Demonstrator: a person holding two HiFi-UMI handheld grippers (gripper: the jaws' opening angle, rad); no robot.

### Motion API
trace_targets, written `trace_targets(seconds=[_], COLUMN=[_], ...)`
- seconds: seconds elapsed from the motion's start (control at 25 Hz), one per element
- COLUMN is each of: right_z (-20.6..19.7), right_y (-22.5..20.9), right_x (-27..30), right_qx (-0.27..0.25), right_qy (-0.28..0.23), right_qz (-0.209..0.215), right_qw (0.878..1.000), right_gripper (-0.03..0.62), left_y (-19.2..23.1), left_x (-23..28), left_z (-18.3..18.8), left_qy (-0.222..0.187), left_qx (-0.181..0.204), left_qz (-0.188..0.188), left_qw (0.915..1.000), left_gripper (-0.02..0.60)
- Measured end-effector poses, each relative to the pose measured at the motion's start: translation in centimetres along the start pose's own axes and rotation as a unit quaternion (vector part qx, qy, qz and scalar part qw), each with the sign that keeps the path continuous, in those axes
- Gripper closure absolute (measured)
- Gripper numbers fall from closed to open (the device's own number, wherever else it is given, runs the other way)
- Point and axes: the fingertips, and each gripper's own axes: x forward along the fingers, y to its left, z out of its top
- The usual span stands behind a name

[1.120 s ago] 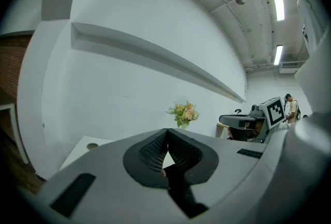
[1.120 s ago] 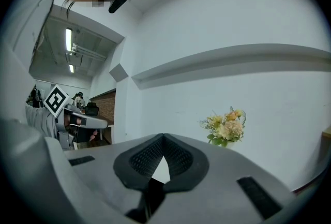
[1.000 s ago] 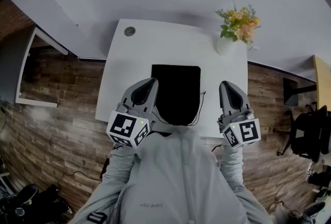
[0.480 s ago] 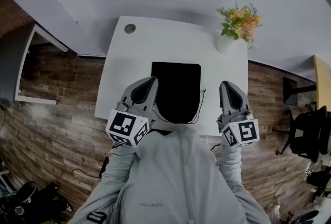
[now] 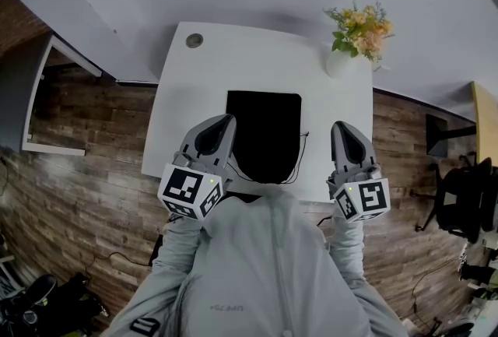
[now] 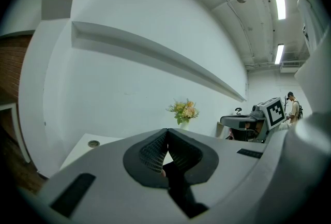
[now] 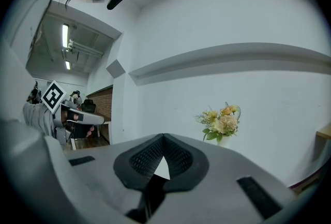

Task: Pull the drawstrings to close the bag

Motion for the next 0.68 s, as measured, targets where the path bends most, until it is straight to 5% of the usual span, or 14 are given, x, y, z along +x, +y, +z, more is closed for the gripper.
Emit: trace_targets(seconds=[0.68], right_z=[-0.56], right_y=[-0.46], right_x=[-0.09], right_qx=[-0.003], right_qy=[0.008], right_qz=[0.002], right_qw=[1.000], right_gripper=[0.572], left_y=[0.22], left_x=[0.80], left_z=[-0.47], left_qy=[0.005], left_qx=[-0.007], left_qz=[0.000], left_qw=[1.0000], left_gripper=[0.557])
